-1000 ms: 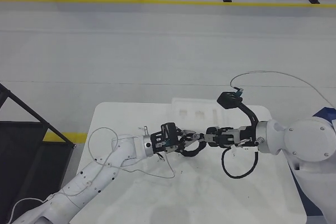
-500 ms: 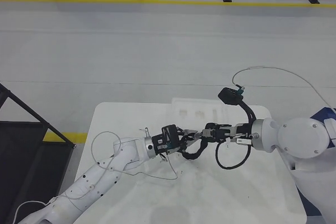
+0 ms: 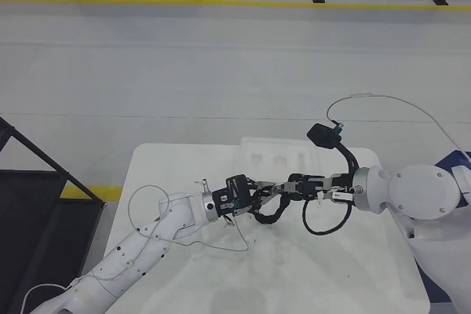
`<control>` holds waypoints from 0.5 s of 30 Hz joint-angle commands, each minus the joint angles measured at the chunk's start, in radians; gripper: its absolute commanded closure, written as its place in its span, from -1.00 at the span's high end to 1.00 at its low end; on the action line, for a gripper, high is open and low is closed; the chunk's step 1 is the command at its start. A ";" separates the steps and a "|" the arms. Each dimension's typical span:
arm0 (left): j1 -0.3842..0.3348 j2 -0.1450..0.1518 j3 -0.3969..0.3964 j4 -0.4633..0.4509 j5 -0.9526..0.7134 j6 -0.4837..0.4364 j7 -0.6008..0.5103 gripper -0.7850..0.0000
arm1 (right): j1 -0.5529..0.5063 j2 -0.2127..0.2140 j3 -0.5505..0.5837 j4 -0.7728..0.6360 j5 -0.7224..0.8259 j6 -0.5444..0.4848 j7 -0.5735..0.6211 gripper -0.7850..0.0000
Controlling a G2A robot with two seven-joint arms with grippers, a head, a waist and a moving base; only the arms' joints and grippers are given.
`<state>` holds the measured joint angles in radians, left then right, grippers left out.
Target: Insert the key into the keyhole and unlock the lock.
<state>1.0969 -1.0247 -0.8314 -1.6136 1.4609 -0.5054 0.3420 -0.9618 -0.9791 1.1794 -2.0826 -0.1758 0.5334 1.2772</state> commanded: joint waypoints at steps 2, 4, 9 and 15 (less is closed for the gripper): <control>0.002 -0.002 -0.004 -0.001 0.007 -0.002 -0.001 -1.00 | 0.002 0.000 -0.004 0.004 0.011 0.000 -0.007 -1.00; 0.004 -0.003 -0.007 -0.001 0.010 -0.002 0.000 -1.00 | 0.004 0.001 -0.006 0.005 0.017 0.000 -0.011 -1.00; 0.009 -0.007 -0.013 -0.002 0.018 -0.006 0.002 -1.00 | 0.004 0.004 -0.009 0.006 0.014 0.003 -0.021 -1.00; 0.013 -0.011 -0.021 -0.004 0.023 -0.012 0.003 -1.00 | 0.006 0.008 -0.014 0.010 0.008 0.010 -0.031 -1.00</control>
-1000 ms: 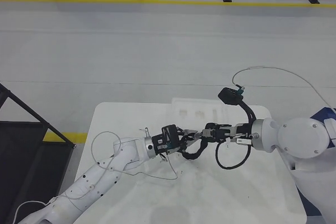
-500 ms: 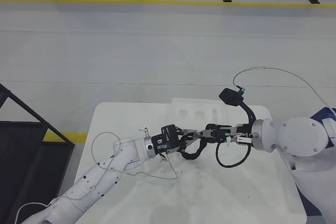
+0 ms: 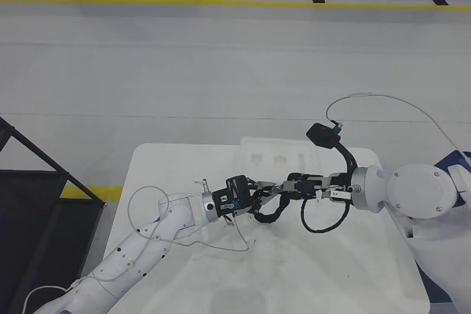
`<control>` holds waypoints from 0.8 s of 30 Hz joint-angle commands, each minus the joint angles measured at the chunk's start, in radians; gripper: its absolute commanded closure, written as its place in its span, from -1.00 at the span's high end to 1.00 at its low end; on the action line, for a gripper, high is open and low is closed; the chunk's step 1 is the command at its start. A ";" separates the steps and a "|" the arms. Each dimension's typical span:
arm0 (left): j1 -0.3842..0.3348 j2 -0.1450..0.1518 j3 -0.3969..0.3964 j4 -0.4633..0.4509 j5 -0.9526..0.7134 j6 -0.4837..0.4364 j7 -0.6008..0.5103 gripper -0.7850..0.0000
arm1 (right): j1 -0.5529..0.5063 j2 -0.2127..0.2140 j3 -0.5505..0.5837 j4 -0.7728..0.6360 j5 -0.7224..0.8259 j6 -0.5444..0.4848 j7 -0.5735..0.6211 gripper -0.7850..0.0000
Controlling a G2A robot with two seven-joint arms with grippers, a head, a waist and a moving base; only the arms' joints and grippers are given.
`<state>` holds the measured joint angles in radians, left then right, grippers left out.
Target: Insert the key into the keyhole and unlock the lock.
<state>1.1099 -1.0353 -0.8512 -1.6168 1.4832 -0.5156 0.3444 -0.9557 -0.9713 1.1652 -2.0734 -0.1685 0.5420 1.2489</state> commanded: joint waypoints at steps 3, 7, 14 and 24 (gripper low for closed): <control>0.002 -0.002 -0.005 -0.002 0.004 -0.007 0.003 -1.00 | -0.001 0.002 -0.002 0.002 0.002 0.004 -0.010 -1.00; 0.005 -0.005 -0.009 -0.002 0.009 -0.011 0.006 -1.00 | -0.002 0.004 -0.002 0.002 0.007 0.004 -0.020 -1.00; 0.009 -0.010 -0.016 -0.001 0.011 -0.020 0.007 -1.00 | -0.005 0.007 -0.003 -0.002 0.008 0.001 -0.045 -1.00; 0.014 -0.017 -0.021 0.003 -0.003 -0.040 0.003 -1.00 | -0.011 0.012 0.000 -0.008 0.017 -0.002 -0.065 -1.00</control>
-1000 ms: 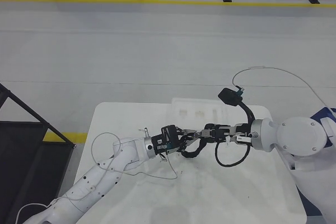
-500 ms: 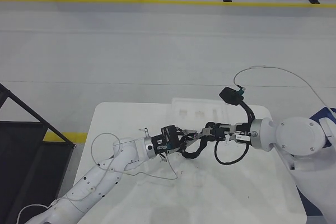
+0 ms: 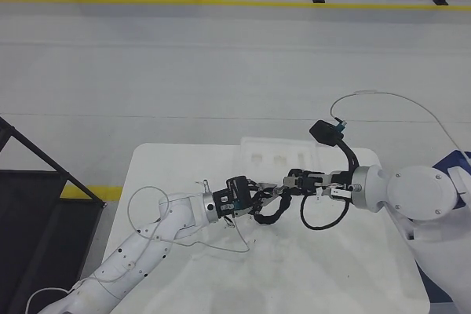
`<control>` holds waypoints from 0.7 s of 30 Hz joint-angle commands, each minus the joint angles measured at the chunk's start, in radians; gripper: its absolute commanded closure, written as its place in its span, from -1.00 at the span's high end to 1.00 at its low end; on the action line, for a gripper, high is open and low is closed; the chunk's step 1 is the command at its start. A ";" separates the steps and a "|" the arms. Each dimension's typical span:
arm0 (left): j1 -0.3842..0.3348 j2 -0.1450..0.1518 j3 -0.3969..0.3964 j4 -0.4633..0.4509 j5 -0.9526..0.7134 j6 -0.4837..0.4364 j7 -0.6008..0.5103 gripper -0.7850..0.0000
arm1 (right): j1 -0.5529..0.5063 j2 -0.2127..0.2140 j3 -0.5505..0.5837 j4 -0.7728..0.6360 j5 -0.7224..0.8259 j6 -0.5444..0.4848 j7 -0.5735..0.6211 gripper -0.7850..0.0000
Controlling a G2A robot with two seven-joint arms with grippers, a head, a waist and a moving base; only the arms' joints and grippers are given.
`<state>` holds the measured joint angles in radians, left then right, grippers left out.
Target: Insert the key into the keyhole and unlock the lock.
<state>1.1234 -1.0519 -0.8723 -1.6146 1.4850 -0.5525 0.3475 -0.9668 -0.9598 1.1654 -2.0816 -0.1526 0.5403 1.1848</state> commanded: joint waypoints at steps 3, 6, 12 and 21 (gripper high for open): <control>0.002 -0.003 -0.003 0.004 -0.018 -0.009 -0.005 -1.00 | -0.001 0.002 -0.002 0.001 0.000 -0.003 -0.008 -1.00; 0.003 -0.006 -0.006 0.007 -0.031 -0.016 -0.009 -1.00 | -0.001 0.002 -0.006 0.003 0.000 -0.007 -0.015 -1.00; 0.003 -0.011 -0.009 0.013 -0.047 -0.030 -0.020 -1.00 | 0.002 0.003 -0.016 0.007 0.001 -0.010 -0.026 -1.00; 0.007 -0.020 -0.017 0.038 -0.143 -0.065 -0.060 -1.00 | 0.005 0.004 -0.021 -0.017 -0.011 -0.035 -0.068 -1.00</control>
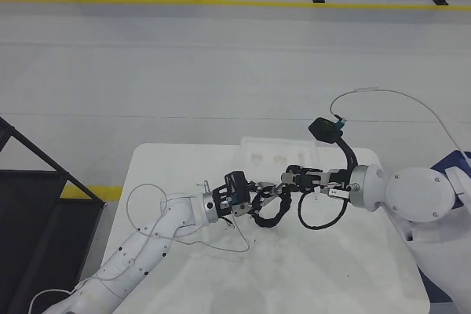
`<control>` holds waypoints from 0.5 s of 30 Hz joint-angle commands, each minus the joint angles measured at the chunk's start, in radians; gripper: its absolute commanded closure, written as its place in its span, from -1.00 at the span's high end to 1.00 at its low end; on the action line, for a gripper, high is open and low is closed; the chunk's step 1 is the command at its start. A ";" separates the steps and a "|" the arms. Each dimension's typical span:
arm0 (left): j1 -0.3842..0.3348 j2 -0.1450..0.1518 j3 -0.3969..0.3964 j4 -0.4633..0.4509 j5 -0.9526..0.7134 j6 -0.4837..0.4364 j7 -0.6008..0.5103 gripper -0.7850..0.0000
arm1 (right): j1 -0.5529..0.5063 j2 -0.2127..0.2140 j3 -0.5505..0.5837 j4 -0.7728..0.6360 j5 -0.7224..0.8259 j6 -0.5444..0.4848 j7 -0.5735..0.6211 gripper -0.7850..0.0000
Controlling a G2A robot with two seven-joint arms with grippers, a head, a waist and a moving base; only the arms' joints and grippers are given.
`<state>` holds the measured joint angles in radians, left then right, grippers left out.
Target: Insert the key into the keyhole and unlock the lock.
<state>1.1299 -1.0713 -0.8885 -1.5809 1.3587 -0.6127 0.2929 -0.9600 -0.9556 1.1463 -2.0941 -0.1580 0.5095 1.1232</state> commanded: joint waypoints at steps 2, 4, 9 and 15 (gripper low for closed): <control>0.000 -0.004 -0.004 0.013 -0.052 -0.018 -0.013 -1.00 | -0.006 0.001 -0.007 -0.018 -0.030 -0.006 -0.022 -1.00; -0.002 -0.006 -0.006 0.019 -0.073 -0.027 -0.025 -1.00 | -0.011 0.003 -0.015 -0.033 -0.063 0.001 -0.033 -1.00; -0.004 -0.010 -0.008 0.027 -0.096 -0.037 -0.024 -1.00 | -0.016 0.005 -0.036 -0.060 -0.136 0.024 -0.053 -1.00; -0.004 -0.010 -0.008 0.027 -0.096 -0.037 -0.024 -1.00 | -0.016 0.005 -0.037 -0.062 -0.142 0.025 -0.055 -1.00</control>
<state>1.1256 -1.0814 -0.8965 -1.5541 1.2628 -0.6502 0.2688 -0.9764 -0.9505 1.1089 -2.1558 -0.3002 0.5349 1.0680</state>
